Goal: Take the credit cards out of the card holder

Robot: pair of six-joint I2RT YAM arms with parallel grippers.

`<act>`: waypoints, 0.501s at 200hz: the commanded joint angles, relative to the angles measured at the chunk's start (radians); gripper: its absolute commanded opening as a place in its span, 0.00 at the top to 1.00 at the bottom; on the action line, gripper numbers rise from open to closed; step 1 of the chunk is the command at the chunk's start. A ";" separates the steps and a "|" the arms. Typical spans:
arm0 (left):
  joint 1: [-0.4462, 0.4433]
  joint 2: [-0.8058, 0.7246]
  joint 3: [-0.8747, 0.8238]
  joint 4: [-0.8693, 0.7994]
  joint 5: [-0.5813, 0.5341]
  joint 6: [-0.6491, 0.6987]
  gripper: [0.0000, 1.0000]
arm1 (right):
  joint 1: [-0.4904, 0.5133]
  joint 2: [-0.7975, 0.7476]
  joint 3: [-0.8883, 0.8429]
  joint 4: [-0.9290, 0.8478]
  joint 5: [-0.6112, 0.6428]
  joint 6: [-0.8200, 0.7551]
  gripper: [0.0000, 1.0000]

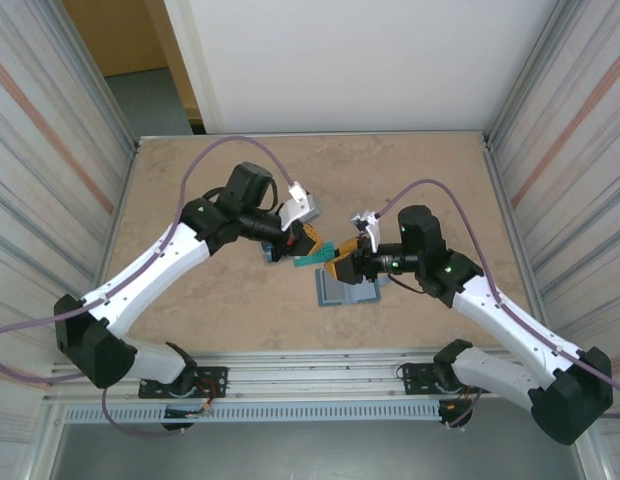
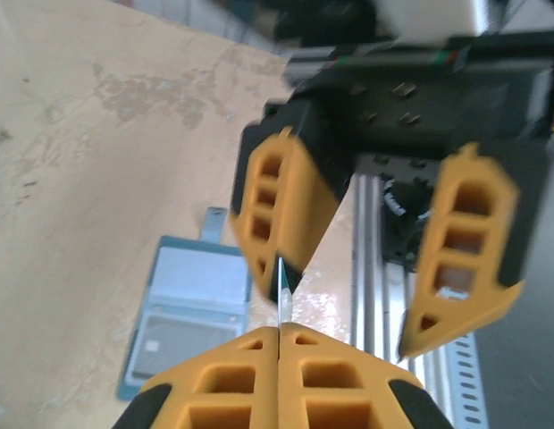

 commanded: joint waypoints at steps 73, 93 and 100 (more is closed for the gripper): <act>0.245 -0.044 -0.223 0.394 -0.184 0.109 1.00 | -0.049 -0.007 0.034 -0.021 0.286 0.079 0.15; 0.273 0.000 -0.228 0.427 -0.189 0.176 1.00 | -0.054 0.003 0.041 -0.037 0.325 0.095 0.13; 0.281 0.017 -0.226 0.435 -0.186 0.199 1.00 | -0.054 0.003 0.044 -0.045 0.342 0.100 0.13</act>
